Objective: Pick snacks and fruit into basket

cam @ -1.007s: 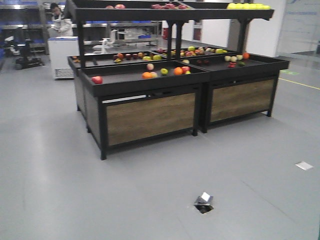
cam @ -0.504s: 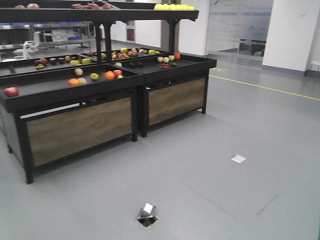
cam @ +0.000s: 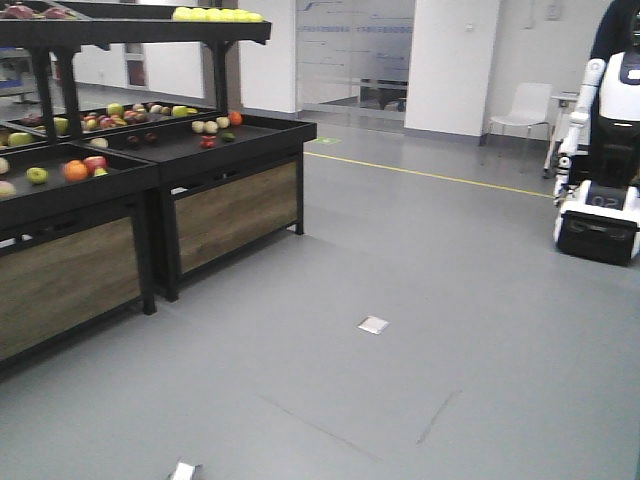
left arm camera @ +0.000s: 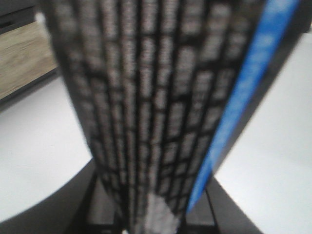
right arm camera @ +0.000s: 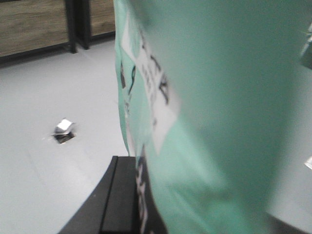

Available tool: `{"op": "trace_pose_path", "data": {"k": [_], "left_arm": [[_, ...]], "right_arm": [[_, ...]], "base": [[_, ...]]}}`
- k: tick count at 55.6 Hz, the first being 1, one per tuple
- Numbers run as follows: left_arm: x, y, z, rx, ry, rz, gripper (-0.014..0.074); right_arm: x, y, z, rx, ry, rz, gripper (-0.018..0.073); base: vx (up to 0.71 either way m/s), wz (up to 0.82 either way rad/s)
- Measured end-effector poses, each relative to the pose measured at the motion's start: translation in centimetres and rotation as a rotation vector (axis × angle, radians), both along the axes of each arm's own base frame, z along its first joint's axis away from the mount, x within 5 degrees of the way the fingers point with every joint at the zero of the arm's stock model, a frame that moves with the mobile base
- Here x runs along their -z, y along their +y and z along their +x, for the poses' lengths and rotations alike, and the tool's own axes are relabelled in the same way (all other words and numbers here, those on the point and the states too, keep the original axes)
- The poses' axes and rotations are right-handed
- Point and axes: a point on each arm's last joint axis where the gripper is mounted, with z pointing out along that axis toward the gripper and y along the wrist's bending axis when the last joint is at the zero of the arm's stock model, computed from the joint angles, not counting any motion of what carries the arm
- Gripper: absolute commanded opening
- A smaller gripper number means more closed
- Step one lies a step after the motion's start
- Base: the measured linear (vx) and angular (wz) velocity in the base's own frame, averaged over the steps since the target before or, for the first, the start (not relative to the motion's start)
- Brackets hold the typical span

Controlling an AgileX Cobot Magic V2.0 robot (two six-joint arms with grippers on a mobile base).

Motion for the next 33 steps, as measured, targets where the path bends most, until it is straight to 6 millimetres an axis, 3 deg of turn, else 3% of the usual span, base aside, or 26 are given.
{"op": "trace_pose_path", "data": {"k": [33], "left_arm": [[0.00,0.00,0.00,0.000,0.000,0.000,0.0151]], "right_arm": [[0.00,0.00,0.00,0.000,0.000,0.000,-0.0008]], "base": [[0.47,-0.42]]}}
